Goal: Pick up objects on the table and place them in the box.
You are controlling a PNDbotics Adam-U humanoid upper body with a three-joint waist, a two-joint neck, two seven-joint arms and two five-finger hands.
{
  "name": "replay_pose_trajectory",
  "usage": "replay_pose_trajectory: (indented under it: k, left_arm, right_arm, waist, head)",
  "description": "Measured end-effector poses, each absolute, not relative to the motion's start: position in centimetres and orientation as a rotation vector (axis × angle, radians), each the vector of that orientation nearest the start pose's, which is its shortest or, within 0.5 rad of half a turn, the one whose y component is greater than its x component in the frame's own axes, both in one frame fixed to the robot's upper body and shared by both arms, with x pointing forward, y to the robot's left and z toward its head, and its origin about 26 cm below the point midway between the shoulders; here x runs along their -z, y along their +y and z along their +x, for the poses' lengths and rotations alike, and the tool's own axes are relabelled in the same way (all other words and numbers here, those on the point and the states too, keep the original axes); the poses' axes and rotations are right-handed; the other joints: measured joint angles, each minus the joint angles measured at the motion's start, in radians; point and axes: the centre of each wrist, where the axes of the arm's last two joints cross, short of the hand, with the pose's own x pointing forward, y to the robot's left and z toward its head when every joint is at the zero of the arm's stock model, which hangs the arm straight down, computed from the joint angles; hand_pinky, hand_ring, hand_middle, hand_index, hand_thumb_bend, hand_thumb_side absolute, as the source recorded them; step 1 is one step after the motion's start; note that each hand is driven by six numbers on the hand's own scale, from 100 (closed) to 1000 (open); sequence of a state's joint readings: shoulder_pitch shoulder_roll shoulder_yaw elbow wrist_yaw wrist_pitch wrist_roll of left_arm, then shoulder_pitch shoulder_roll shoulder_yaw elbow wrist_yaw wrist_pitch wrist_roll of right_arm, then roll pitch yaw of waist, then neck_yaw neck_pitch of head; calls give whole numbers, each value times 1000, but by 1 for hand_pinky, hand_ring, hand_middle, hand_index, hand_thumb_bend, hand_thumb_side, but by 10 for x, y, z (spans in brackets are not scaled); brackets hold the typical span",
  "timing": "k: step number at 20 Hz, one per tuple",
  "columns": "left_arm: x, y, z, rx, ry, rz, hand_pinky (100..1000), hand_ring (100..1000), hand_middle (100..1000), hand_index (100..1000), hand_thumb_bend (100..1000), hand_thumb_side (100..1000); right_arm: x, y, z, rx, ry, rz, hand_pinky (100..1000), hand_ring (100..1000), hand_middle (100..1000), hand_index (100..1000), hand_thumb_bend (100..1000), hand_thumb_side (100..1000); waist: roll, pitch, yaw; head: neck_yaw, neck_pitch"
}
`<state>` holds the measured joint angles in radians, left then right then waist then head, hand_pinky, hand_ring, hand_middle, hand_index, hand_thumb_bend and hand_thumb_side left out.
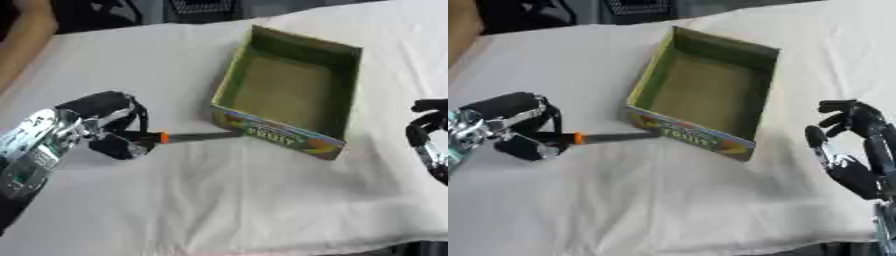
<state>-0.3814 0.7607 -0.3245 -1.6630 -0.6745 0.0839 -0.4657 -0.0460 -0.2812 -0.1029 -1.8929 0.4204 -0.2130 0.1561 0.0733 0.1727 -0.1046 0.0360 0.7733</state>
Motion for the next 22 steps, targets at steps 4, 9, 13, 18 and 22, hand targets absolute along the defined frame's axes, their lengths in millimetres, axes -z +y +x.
replay_pose_trajectory:
  k: [4,9,13,18,22]
  left_arm:
    - [-158,304,340,1578,-1242,795,100,149,199,276,100,298]
    - [-160,304,340,1568,-1245,802,100,133,198,276,100,287]
    - [-162,304,339,1563,-1252,807,100,132,196,274,100,286]
    - [-167,305,337,1554,-1266,823,100,132,194,272,100,281]
    - [-171,311,332,1532,-1267,840,100,132,193,271,100,277]
  right_arm:
    - [-110,-312,276,-720,-1990,-565,509,590,668,783,427,670]
    - [-110,-313,276,-718,-1990,-570,509,590,668,783,427,670]
    - [-110,-313,276,-717,-1990,-570,509,590,668,783,428,670]
    - [-110,-313,276,-717,-1989,-571,509,590,668,783,428,669]
    - [-110,-313,276,-718,-1988,-573,509,590,668,783,429,669]
  waist:
    - [0,0,0]
    - [0,0,0]
    - [0,0,1]
    - [0,0,2]
    - [0,0,3]
  head:
    - [0,0]
    - [0,0]
    - [0,0]
    - [0,0]
    - [0,0]
